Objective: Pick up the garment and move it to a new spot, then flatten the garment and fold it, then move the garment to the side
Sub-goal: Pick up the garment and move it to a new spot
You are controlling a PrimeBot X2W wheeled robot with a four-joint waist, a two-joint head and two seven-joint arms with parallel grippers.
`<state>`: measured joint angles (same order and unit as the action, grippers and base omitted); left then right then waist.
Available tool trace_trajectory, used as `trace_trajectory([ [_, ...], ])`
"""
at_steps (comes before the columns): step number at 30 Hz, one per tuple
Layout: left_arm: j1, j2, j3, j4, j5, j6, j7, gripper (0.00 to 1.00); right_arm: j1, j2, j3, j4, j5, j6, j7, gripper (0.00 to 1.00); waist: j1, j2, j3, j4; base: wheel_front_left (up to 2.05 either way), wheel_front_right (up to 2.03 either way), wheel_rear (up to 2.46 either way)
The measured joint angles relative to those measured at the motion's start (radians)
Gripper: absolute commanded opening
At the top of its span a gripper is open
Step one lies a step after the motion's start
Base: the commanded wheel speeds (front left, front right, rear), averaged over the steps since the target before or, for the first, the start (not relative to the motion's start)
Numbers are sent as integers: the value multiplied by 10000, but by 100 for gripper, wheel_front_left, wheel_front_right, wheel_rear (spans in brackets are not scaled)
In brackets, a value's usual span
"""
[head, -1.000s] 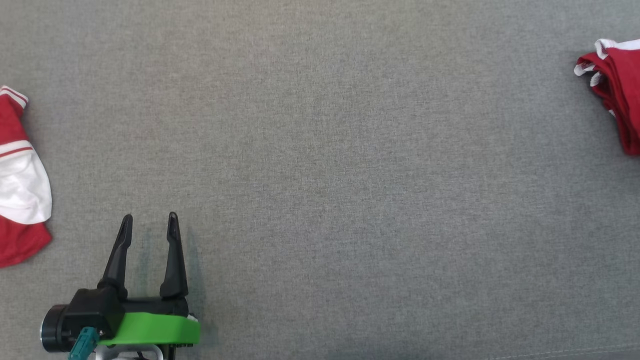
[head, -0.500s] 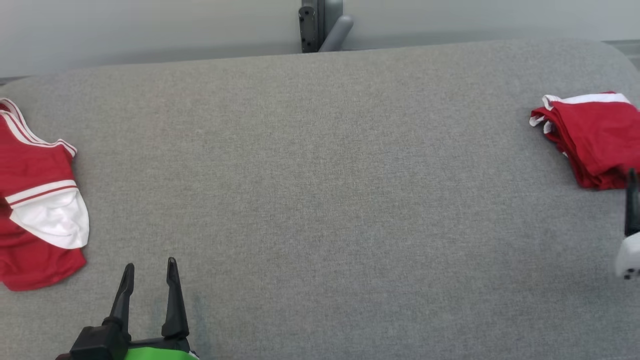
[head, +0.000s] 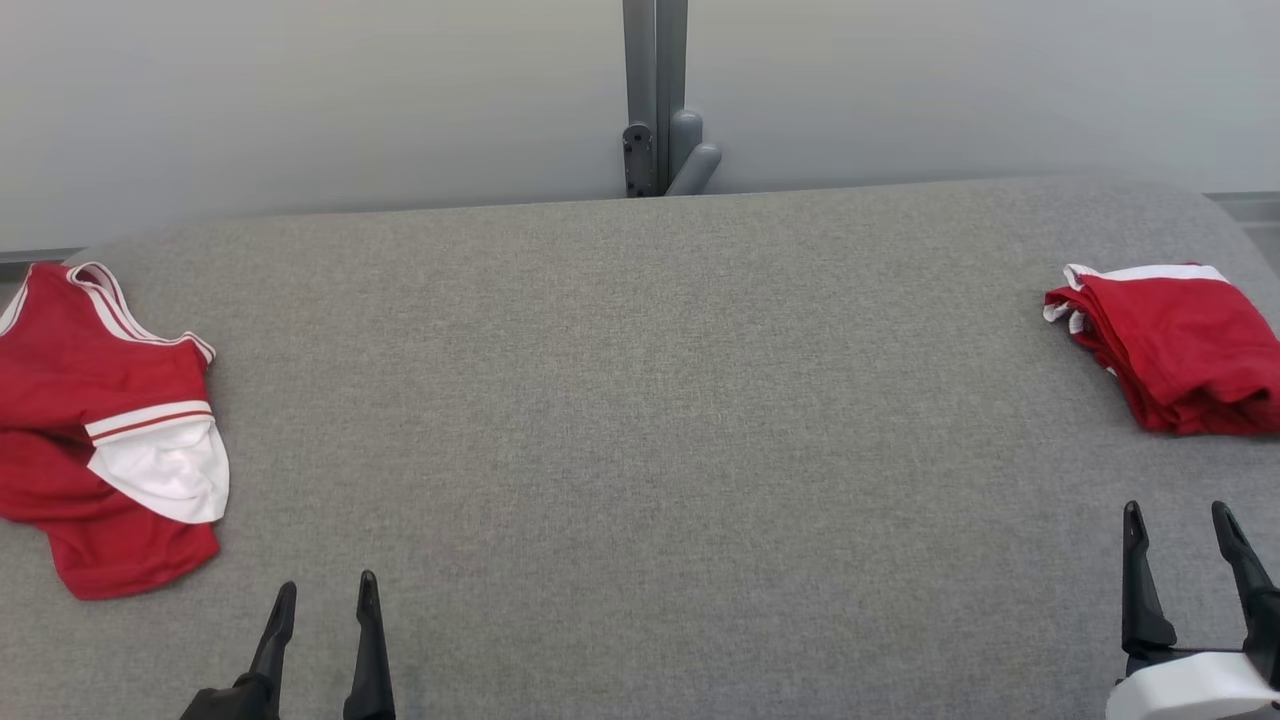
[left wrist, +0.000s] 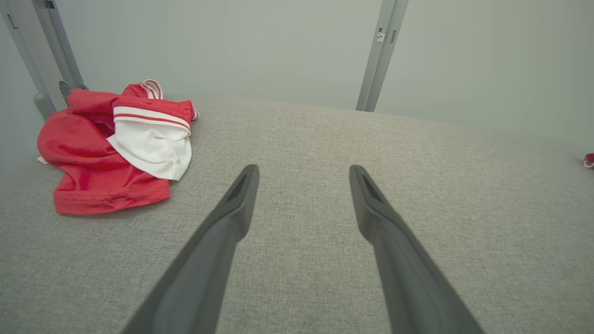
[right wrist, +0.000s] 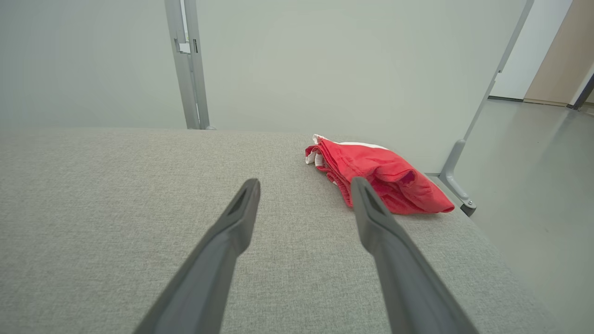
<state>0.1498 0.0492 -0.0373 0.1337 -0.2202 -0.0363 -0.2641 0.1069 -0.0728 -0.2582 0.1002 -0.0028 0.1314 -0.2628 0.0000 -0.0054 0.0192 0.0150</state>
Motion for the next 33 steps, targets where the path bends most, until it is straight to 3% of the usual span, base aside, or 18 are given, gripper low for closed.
trace_trajectory([
  [33, 64, 0, -79, 364, -115, -205, 0, 100, 633, 238, 838, -535, 6, 0, 0, 100, 0, 0, -270, 439, 0, 0, 0],
])
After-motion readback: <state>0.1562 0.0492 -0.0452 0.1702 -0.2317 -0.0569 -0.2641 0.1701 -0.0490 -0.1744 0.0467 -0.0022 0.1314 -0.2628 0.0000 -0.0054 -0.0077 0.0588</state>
